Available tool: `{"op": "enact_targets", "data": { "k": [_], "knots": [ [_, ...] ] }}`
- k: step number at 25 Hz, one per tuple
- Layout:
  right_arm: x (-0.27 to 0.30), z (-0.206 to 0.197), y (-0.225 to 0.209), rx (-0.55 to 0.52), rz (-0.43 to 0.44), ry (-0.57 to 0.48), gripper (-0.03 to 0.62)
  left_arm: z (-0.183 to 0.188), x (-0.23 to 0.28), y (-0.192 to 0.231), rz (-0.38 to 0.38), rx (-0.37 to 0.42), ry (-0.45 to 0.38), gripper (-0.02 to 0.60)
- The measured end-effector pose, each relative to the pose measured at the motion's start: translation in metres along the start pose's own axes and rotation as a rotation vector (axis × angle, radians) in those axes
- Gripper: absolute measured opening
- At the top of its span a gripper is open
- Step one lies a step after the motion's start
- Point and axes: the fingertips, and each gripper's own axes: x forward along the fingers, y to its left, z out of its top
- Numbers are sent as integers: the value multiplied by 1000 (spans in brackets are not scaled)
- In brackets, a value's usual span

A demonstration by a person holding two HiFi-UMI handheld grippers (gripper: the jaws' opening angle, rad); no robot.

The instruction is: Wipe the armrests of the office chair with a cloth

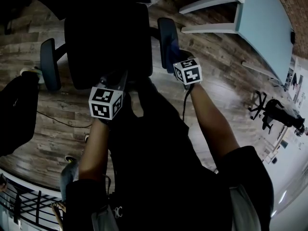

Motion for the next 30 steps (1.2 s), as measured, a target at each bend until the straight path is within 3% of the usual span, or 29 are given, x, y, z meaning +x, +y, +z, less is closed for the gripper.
{"op": "enact_targets", "data": {
  "k": [7, 12, 15, 18, 24, 27, 30],
  "knots": [
    [25, 59, -13, 6, -20, -68, 35, -5, -4, 12, 2, -6, 11, 6],
    [20, 113, 17, 103, 5, -273, 35, -5, -6, 18, -2, 5, 19, 6],
    [20, 125, 51, 285, 30, -382, 35, -9, -11, 24, -6, -2, 27, 6],
    [29, 118, 79, 532, 18, -470, 35, -15, -21, 37, 3, -19, 35, 6],
    [61, 61, 66, 1086, -201, -600, 35, -31, -35, 67, 13, -10, 77, 6],
    [72, 40, 43, 1261, -305, -674, 36, -39, -36, 83, 12, -5, 103, 6],
    [78, 31, 26, 1341, -380, -739, 37, -47, -38, 99, 14, -7, 123, 6]
  ]
}}
